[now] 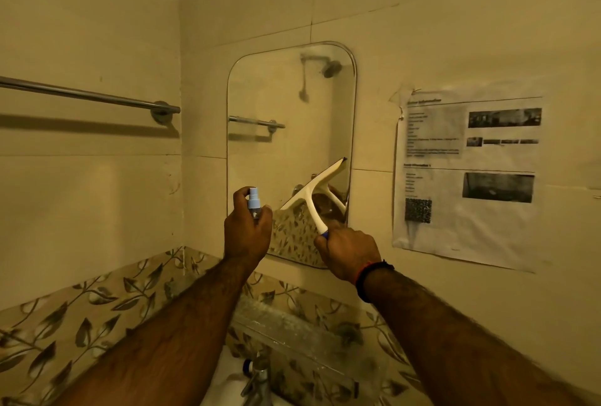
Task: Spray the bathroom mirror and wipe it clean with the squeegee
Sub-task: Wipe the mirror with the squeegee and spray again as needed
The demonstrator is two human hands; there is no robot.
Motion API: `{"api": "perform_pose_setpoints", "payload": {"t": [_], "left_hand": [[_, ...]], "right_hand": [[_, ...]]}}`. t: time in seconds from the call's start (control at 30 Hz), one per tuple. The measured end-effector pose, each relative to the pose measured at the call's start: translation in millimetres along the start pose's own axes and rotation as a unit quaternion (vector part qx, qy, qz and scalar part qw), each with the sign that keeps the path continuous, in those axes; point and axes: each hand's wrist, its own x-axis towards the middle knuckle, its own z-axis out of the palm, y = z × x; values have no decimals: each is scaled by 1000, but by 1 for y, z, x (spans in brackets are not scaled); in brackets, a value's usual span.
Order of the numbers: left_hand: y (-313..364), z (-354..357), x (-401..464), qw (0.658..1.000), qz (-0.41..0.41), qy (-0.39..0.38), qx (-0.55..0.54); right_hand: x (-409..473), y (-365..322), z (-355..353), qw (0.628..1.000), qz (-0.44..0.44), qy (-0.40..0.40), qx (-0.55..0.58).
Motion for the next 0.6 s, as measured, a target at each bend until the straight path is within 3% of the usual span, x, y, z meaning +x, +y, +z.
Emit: {"api": "perform_pose_setpoints", "payload": {"t": [0.3,0.6], "left_hand": [[-2,2,-4,1000,2,0,5],[-9,1,-10,1000,-7,3,18]], "right_hand": [[-21,3,24,999,37,0,34],[-63,21,54,999,13,-38,-32]]}}
